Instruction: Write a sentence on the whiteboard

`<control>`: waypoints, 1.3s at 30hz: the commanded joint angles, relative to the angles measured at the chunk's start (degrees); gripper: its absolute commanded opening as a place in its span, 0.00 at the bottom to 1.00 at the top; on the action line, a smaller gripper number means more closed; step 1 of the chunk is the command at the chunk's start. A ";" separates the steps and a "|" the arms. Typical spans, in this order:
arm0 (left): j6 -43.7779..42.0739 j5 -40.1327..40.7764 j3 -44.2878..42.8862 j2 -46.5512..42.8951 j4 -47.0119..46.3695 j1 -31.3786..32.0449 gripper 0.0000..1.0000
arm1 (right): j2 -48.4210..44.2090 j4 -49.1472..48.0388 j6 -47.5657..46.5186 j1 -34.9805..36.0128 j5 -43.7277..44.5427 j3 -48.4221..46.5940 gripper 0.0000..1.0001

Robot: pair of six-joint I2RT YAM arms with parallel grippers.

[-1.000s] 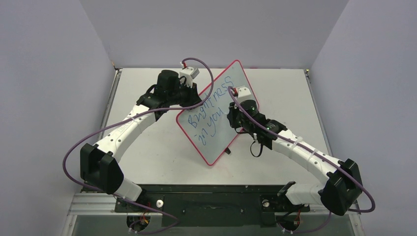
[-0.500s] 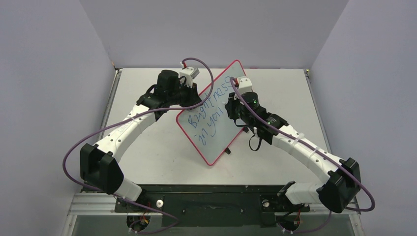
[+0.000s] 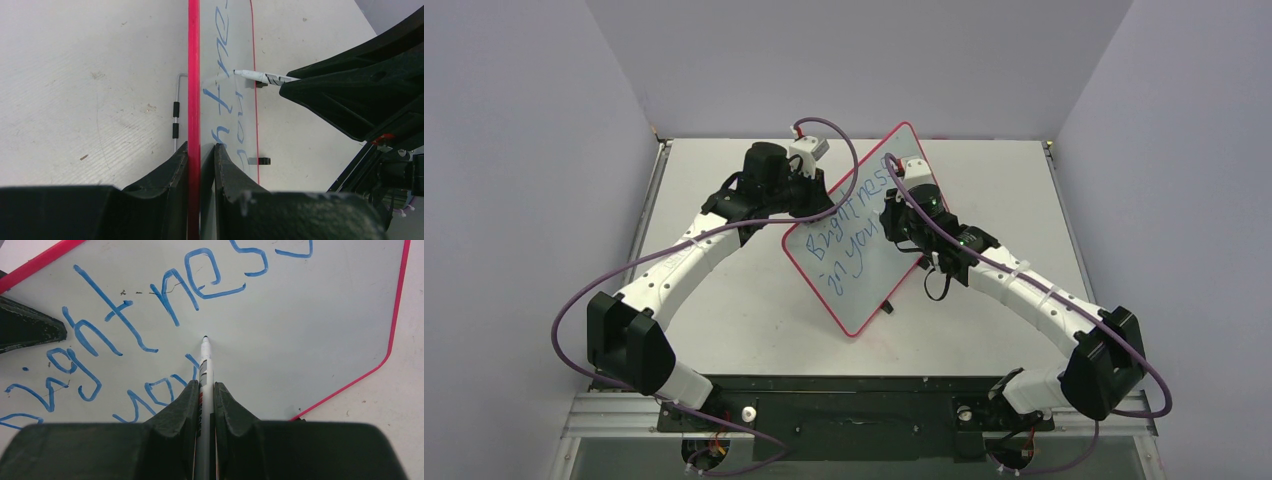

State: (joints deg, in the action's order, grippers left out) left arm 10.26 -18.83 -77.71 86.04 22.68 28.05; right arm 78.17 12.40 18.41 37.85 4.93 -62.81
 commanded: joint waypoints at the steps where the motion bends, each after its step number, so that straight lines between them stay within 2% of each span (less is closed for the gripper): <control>1: -6.31 5.11 -0.25 -2.16 -1.59 -0.28 0.00 | 0.35 -3.29 0.62 -0.31 -1.13 -0.51 0.00; 27: -6.31 4.99 -0.32 -2.06 -1.58 -0.28 0.00 | -3.72 -4.21 2.52 -0.19 -2.29 8.68 0.00; 39: -6.31 5.05 -0.25 -1.95 -1.49 -0.28 0.00 | -2.78 -3.31 1.80 -0.18 -1.91 5.17 0.00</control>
State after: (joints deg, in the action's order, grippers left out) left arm 10.31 -18.41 -77.54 86.04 22.87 27.92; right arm 75.37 10.00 20.14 37.21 4.47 -54.57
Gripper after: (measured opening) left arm 0.143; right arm 0.098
